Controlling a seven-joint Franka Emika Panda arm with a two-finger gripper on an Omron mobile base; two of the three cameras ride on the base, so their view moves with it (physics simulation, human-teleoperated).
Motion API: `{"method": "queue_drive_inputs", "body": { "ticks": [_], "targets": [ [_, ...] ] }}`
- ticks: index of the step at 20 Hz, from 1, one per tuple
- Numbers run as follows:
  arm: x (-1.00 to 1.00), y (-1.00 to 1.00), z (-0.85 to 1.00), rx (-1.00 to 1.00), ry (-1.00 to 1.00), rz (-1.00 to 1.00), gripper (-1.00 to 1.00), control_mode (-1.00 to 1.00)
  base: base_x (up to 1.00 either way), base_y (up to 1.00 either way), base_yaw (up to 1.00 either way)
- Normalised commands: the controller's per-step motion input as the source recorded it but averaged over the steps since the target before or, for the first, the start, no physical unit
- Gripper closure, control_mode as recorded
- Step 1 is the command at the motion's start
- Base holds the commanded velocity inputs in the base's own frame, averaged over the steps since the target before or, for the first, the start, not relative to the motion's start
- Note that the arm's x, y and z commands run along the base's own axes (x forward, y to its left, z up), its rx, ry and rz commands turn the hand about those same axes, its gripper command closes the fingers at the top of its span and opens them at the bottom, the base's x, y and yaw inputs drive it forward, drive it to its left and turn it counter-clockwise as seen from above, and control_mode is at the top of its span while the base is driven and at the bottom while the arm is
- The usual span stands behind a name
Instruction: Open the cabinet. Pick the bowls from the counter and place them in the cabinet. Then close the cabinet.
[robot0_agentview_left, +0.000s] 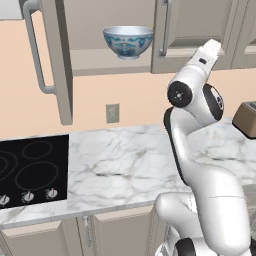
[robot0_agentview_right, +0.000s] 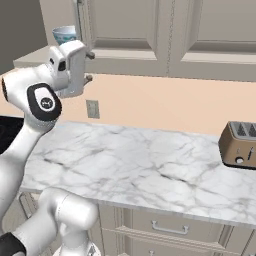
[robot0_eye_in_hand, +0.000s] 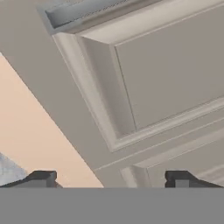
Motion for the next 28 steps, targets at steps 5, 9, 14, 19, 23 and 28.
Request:
{"method": "queue_drive_inputs", "body": {
  "ticks": [5,9,14,19,23,28],
  "targets": [
    [-1.0,0.3,0.0,0.0,0.07,-0.41,-1.0,-1.0,0.0,0.0,0.0],
    [-0.93,0.37,0.04,0.0,0.28,-0.25,-1.0,-1.0,0.0,0.0,0.0],
    [-0.99,0.26,0.09,0.0,0.32,-0.15,-1.0,-1.0,0.0,0.0,0.0],
    [-0.92,0.65,0.0,-0.02,0.33,-0.08,-1.0,-1.0,0.0,0.0,0.0],
    [-0.74,0.89,-0.06,-0.02,0.33,-0.03,-1.0,-1.0,0.0,0.0,0.0],
    [-0.16,1.0,-0.03,-0.07,0.21,-0.01,-1.0,-1.0,0.0,0.0,0.0]
  ]
}}
